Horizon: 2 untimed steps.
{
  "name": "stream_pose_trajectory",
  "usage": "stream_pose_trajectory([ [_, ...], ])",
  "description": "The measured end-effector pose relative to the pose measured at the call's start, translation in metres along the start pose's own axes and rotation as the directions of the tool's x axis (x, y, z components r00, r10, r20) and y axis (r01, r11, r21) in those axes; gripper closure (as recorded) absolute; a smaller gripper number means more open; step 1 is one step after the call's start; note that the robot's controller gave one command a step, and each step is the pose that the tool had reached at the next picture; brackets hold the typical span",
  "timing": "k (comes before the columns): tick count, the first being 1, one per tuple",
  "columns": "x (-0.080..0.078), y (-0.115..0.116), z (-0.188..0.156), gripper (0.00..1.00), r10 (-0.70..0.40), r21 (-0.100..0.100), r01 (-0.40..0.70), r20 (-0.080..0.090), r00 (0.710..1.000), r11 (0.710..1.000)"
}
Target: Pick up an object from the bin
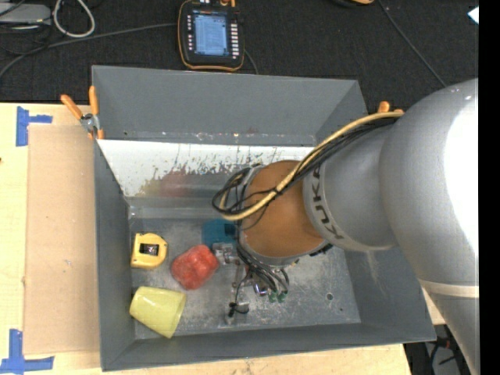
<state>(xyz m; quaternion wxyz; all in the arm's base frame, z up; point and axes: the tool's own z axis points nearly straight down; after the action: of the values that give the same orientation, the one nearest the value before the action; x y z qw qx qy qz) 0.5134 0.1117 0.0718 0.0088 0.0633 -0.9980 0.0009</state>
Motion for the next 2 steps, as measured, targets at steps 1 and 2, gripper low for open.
stream_pose_trajectory([
  [1,-0.036,0.023,-0.002,0.0,-0.132,-0.003,0.132,0.009,0.991,0.991],
  [2,-0.037,0.043,0.001,0.0,-0.126,-0.002,0.126,-0.004,0.992,0.992],
])
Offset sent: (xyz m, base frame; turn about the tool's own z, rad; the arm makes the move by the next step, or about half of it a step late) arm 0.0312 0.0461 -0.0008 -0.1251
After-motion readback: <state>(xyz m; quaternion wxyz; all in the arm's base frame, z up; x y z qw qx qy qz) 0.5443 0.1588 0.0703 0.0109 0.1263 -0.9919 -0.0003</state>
